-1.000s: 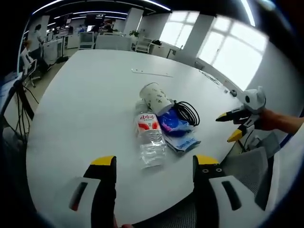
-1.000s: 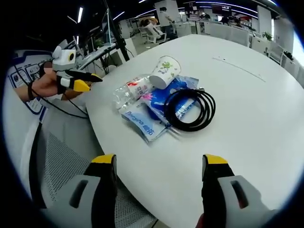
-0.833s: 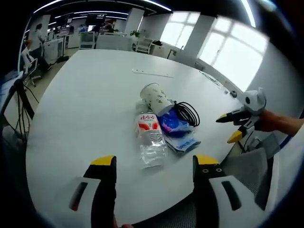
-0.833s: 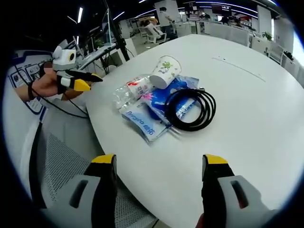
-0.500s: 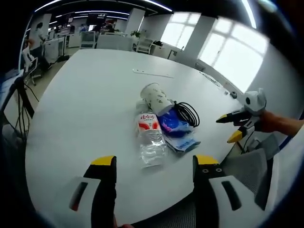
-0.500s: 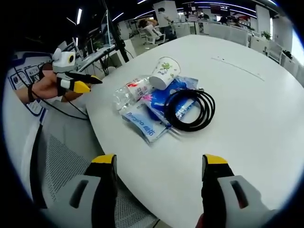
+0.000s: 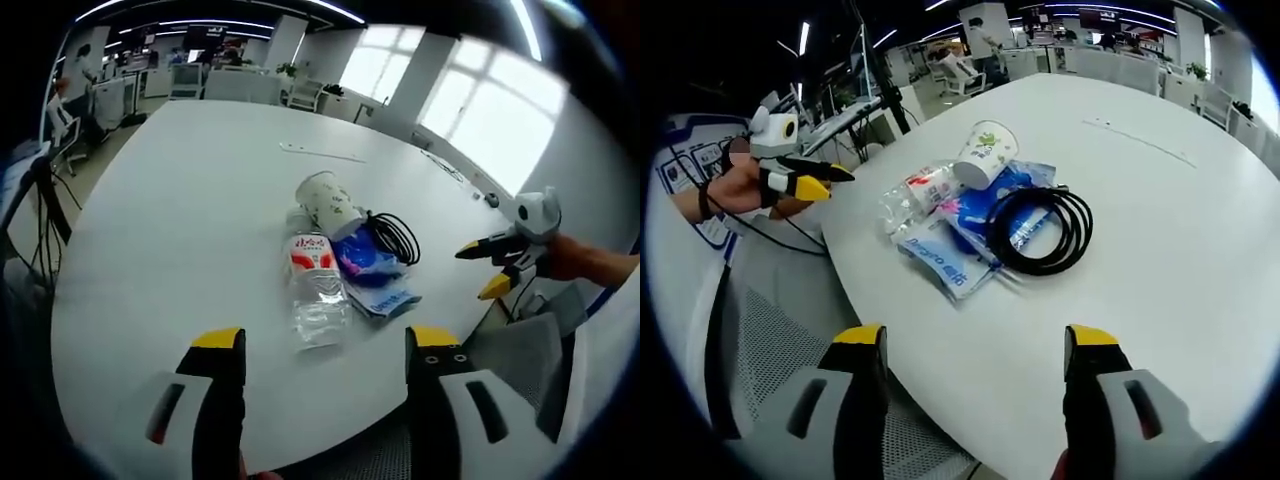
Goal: Arrange the tabletop items into an orderly group along one side of the table until the central work area is clear of visible clutter.
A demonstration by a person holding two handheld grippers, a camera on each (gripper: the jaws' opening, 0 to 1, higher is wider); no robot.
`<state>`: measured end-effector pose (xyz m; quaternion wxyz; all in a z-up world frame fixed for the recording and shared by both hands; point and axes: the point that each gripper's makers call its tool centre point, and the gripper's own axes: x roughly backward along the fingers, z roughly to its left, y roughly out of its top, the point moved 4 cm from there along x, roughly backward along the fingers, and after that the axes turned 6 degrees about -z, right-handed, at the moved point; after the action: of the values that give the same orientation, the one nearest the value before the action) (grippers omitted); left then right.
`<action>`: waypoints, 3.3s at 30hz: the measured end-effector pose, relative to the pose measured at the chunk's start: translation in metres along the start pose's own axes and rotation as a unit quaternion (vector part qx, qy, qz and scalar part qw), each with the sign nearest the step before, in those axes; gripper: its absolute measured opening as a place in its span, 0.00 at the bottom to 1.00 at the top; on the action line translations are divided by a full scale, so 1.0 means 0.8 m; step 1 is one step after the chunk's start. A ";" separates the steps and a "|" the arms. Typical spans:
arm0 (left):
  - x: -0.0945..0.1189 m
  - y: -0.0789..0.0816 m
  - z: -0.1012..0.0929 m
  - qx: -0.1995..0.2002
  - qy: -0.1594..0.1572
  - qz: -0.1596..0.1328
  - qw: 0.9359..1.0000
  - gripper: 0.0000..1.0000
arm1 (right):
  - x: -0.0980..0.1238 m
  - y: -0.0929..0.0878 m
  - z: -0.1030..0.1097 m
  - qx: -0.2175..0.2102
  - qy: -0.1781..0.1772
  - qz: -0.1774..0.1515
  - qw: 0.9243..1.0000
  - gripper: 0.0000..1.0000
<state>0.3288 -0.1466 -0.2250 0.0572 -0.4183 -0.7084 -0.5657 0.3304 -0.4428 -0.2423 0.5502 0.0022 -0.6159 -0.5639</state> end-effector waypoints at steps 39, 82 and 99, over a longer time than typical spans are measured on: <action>0.003 0.001 0.004 0.021 0.007 -0.014 1.000 0.66 | -0.087 0.127 0.010 -0.056 0.043 -0.076 0.995 0.73; 0.012 -0.007 0.011 0.028 0.008 -0.009 1.000 0.66 | -0.216 0.176 -0.011 -0.185 0.009 -0.060 0.981 0.57; 0.015 -0.005 0.007 0.019 0.001 -0.007 1.000 0.66 | -0.204 0.158 -0.006 -0.181 -0.012 -0.061 0.981 0.38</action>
<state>0.3204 -0.1359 -0.2235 0.0621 -0.4119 -0.7218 -0.5527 0.4758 -0.2984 -0.2657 0.4986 -0.0666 -0.5087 -0.6987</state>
